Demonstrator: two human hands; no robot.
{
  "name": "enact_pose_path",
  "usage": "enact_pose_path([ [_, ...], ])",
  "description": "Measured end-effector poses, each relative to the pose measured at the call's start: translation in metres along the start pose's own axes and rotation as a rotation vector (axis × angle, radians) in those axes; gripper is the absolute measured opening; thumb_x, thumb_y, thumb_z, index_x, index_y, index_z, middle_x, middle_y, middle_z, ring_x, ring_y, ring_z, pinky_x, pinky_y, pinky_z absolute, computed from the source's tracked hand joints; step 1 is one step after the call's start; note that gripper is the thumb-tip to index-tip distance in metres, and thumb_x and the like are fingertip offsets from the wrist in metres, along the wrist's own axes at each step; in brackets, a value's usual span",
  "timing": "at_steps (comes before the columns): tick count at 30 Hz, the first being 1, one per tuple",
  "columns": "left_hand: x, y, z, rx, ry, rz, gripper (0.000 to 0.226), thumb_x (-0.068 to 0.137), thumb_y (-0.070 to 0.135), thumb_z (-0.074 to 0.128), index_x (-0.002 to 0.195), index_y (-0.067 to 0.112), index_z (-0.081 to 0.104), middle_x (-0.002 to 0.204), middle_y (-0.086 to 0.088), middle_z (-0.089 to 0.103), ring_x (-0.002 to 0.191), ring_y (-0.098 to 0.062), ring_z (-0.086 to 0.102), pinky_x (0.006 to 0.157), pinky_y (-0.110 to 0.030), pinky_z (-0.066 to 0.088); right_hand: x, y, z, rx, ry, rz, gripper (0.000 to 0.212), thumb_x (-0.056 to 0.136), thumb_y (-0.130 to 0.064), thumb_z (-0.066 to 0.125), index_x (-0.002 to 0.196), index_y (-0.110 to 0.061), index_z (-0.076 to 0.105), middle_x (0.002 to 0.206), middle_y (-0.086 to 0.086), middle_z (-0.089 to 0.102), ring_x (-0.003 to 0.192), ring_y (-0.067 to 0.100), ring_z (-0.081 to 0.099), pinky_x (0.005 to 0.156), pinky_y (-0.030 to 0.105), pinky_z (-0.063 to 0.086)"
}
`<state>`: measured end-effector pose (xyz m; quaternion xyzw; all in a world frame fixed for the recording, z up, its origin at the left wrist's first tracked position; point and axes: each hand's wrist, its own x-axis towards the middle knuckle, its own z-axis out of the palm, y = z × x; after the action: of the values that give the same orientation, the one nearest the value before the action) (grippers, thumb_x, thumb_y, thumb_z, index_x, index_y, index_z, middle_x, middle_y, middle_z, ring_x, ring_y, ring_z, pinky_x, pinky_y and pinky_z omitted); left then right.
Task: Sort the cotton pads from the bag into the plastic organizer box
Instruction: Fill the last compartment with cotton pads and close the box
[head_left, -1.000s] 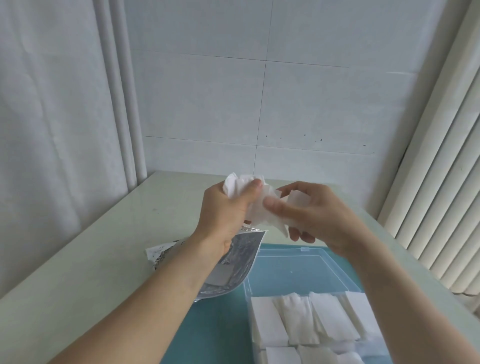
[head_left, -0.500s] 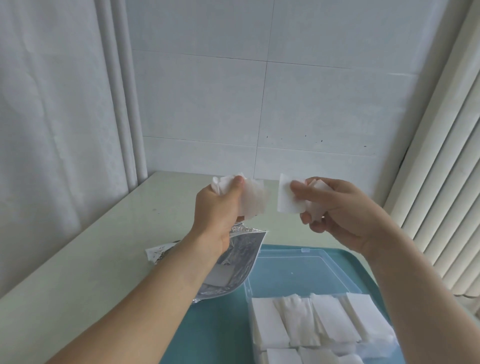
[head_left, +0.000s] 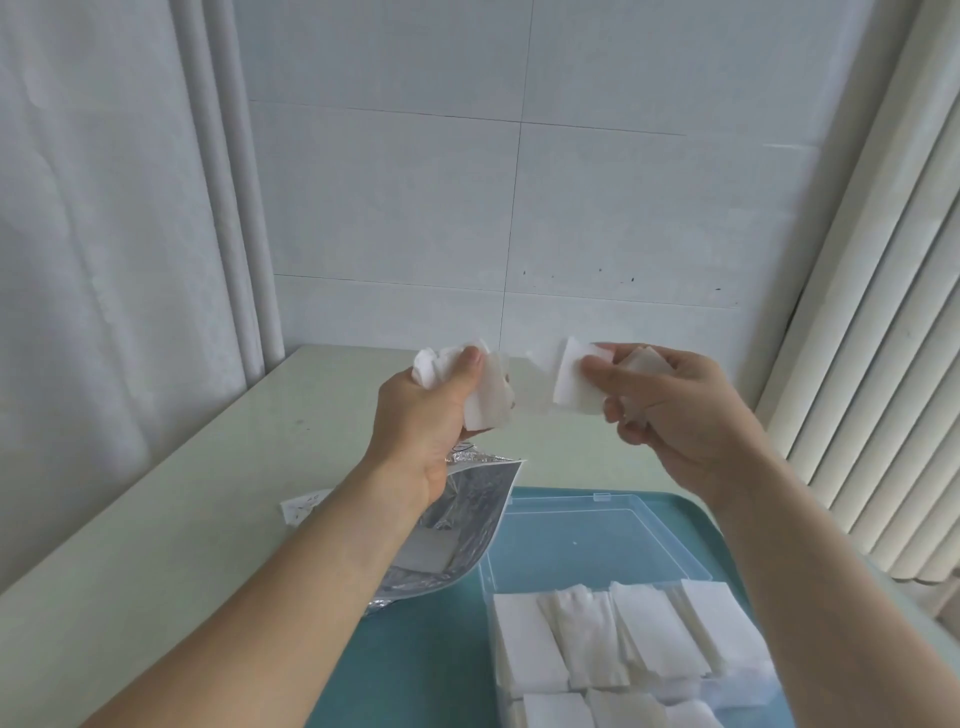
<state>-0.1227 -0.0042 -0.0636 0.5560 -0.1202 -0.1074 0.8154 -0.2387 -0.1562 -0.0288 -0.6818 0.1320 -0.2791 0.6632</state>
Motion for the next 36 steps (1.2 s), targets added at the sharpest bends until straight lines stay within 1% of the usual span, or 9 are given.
enact_pose_path([
  [6, -0.004, 0.002, 0.001, -0.022, -0.049, -0.002, 0.012, 0.090, 0.020, 0.072, 0.093, 0.008, 0.069, 0.090, -0.010, 0.075, 0.081, -0.026, 0.072, 0.076, -0.043, 0.061, -0.002, -0.007, -0.006, 0.038, -0.244, 0.099, 0.017, 0.081, -0.017, 0.071, 0.094, -0.008, 0.071, 0.076, 0.003, 0.064, 0.053, 0.012, 0.052, 0.043, 0.019, 0.035],
  [13, -0.014, -0.001, 0.007, -0.006, -0.111, -0.064, 0.020, 0.093, 0.019, 0.068, 0.100, 0.000, 0.068, 0.086, -0.013, 0.071, 0.062, -0.022, 0.068, 0.066, -0.041, 0.062, -0.004, 0.000, 0.009, 0.053, -0.301, 0.112, 0.013, 0.081, -0.020, 0.070, 0.086, -0.009, 0.068, 0.072, 0.002, 0.063, 0.049, 0.011, 0.051, 0.041, 0.019, 0.033],
  [17, -0.016, 0.003, 0.006, -0.116, -0.220, -0.193, 0.026, 0.094, 0.016, 0.066, 0.112, -0.002, 0.065, 0.096, -0.020, 0.070, 0.071, -0.030, 0.069, 0.064, -0.038, 0.062, -0.006, -0.006, 0.002, 0.135, -0.329, 0.093, 0.017, 0.081, -0.017, 0.070, 0.094, -0.006, 0.069, 0.067, -0.001, 0.058, 0.047, 0.008, 0.045, 0.041, 0.017, 0.028],
  [20, -0.019, 0.001, 0.011, -0.063, -0.312, -0.267, 0.022, 0.095, 0.020, 0.063, 0.109, 0.005, 0.070, 0.103, -0.015, 0.070, 0.084, -0.026, 0.068, 0.064, -0.034, 0.061, -0.007, -0.004, 0.002, -0.210, -0.241, 0.045, 0.024, 0.083, -0.011, 0.076, 0.106, -0.005, 0.072, 0.058, 0.003, 0.060, 0.049, 0.016, 0.048, 0.041, 0.022, 0.033],
  [24, -0.023, 0.003, 0.013, -0.114, -0.380, -0.378, 0.039, 0.104, 0.032, 0.045, 0.121, 0.001, 0.062, 0.115, -0.018, 0.071, 0.102, -0.032, 0.069, 0.081, -0.042, 0.060, -0.006, 0.000, -0.001, -0.575, -0.158, 0.037, 0.010, 0.082, -0.024, 0.078, 0.091, -0.020, 0.076, 0.054, 0.005, 0.063, 0.055, 0.023, 0.044, 0.056, 0.032, 0.037],
  [27, -0.023, 0.009, 0.008, -0.127, -0.512, -0.433, 0.052, 0.107, 0.041, 0.030, 0.120, 0.002, 0.062, 0.114, -0.017, 0.071, 0.101, -0.029, 0.069, 0.085, -0.041, 0.059, -0.006, 0.000, 0.000, -0.564, -0.176, 0.005, 0.013, 0.079, -0.027, 0.083, 0.090, -0.025, 0.075, 0.050, 0.003, 0.060, 0.054, 0.022, 0.043, 0.056, 0.031, 0.035],
  [31, -0.023, 0.009, 0.008, -0.107, -0.582, -0.437, 0.060, 0.106, 0.046, 0.023, 0.115, 0.004, 0.066, 0.115, -0.013, 0.072, 0.100, -0.024, 0.070, 0.087, -0.037, 0.056, -0.008, -0.002, 0.003, -0.508, -0.200, -0.072, 0.015, 0.077, -0.017, 0.086, 0.085, -0.017, 0.073, 0.045, -0.010, 0.053, 0.041, 0.011, 0.043, 0.043, 0.017, 0.034],
  [34, -0.021, 0.009, 0.008, -0.117, -0.632, -0.435, 0.063, 0.106, 0.048, 0.023, 0.112, 0.006, 0.071, 0.116, -0.012, 0.071, 0.099, -0.024, 0.070, 0.091, -0.040, 0.056, -0.008, -0.005, -0.001, -0.400, -0.237, -0.061, 0.015, 0.076, -0.008, 0.085, 0.077, -0.013, 0.071, 0.052, 0.001, 0.054, 0.045, 0.016, 0.044, 0.041, 0.022, 0.032],
  [36, -0.021, 0.010, 0.007, -0.117, -0.732, -0.435, 0.071, 0.103, 0.055, 0.022, 0.116, 0.008, 0.073, 0.121, -0.016, 0.068, 0.105, -0.033, 0.066, 0.096, -0.046, 0.052, -0.009, -0.007, -0.003, -0.347, -0.263, -0.049, 0.015, 0.075, -0.006, 0.085, 0.076, -0.012, 0.071, 0.054, 0.003, 0.055, 0.043, 0.016, 0.043, 0.040, 0.022, 0.031],
])
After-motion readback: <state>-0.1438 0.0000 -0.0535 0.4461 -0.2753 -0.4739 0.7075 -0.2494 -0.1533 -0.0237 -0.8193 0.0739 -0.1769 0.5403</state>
